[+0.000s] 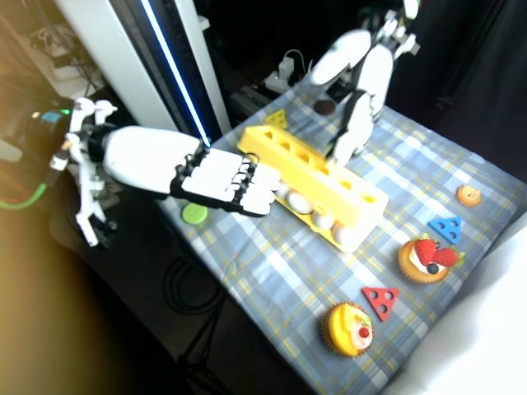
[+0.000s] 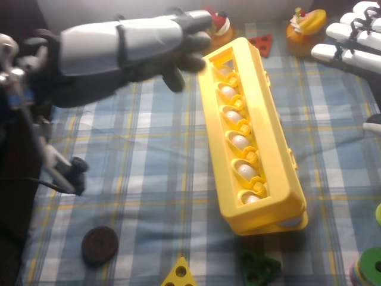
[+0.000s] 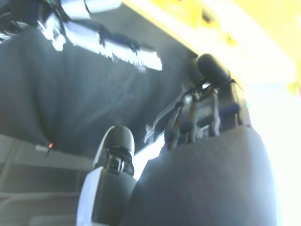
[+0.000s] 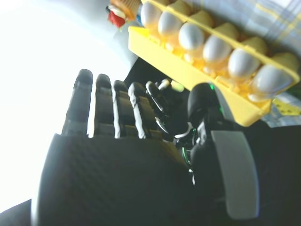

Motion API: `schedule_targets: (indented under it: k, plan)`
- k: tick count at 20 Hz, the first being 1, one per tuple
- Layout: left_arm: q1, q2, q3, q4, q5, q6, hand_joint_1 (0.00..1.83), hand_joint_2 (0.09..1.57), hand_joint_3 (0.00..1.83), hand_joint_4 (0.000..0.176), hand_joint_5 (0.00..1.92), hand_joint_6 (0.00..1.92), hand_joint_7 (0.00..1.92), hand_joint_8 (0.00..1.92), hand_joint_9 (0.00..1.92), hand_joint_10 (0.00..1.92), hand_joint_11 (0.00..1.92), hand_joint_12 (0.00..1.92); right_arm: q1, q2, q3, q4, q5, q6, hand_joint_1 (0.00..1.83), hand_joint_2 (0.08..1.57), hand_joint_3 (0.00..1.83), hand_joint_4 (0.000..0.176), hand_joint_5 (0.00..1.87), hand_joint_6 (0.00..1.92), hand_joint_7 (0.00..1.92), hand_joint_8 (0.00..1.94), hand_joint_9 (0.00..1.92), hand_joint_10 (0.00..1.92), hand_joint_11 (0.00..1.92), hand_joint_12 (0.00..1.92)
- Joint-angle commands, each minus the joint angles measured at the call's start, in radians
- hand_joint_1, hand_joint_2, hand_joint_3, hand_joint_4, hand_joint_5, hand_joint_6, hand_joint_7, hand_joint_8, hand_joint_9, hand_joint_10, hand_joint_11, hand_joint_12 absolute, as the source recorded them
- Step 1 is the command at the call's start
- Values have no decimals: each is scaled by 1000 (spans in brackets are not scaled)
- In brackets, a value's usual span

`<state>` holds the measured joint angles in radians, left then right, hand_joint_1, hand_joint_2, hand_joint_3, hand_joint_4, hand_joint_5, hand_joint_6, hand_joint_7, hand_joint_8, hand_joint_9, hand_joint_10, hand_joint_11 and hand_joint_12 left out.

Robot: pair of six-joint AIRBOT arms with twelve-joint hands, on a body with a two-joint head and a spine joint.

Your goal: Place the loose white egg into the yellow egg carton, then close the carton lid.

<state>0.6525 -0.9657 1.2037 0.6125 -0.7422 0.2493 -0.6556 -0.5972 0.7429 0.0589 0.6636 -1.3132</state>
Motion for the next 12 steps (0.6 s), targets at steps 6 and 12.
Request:
schedule_targets:
  k: [6, 12]
  plan:
    - [56, 178, -125, -322, -236, 338, 433, 1339, 1, 0, 14, 5, 119, 31, 42, 536, 35, 1442, -19, 31, -14, 32, 228, -3, 402, 1332, 0, 88, 0, 0, 0, 0, 0, 0, 0, 0]
    - [212, 255, -197, -637, -452, 605, 515, 1289, 0, 74, 0, 0, 0, 0, 0, 0, 0, 0, -28, 35, -24, 108, 361, -72, 620, 1305, 0, 66, 0, 0, 0, 0, 0, 0, 0, 0]
